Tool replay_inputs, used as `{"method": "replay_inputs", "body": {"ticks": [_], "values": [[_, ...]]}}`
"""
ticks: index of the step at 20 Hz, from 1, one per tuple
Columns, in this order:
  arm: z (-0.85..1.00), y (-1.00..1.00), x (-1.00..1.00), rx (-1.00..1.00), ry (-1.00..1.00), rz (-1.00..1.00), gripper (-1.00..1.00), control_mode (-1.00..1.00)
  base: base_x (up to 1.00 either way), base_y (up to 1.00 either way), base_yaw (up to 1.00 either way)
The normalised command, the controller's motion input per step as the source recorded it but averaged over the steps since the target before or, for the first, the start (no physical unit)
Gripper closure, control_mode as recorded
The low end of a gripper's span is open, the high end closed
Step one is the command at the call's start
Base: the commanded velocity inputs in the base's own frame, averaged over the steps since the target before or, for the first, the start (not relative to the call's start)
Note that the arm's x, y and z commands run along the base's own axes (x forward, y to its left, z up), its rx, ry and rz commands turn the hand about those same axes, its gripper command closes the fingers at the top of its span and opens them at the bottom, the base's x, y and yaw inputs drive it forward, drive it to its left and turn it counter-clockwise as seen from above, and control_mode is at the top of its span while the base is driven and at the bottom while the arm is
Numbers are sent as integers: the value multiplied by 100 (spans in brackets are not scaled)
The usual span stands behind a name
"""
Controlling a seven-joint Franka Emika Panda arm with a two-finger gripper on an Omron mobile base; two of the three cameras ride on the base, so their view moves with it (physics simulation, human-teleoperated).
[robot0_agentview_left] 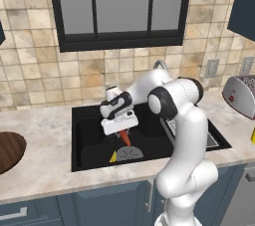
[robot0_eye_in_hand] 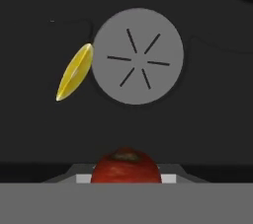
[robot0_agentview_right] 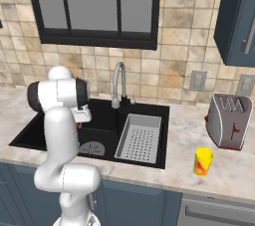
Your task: Remove the carrot and lemon wedge from the sink. Then move the bowl and cup from the counter to the sink for washing.
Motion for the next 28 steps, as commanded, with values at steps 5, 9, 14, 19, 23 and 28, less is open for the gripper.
{"method": "replay_inputs", "body": {"ticks": [5, 9, 14, 19, 23, 28], "values": [[39, 11, -21, 0, -17, 0, 100, -100, 0, 0, 0], [43, 10, -17, 0, -6, 0, 100, -100, 0, 0, 0], [38, 18, -15, 0, 0, 0, 100, -100, 0, 0, 0], [33, 27, -3, 1, 0, 0, 100, -100, 0, 0, 0], [29, 30, 0, 1, 0, 0, 100, -100, 0, 0, 0], [25, 30, 0, 0, 0, 0, 100, -100, 0, 0, 0]]}}
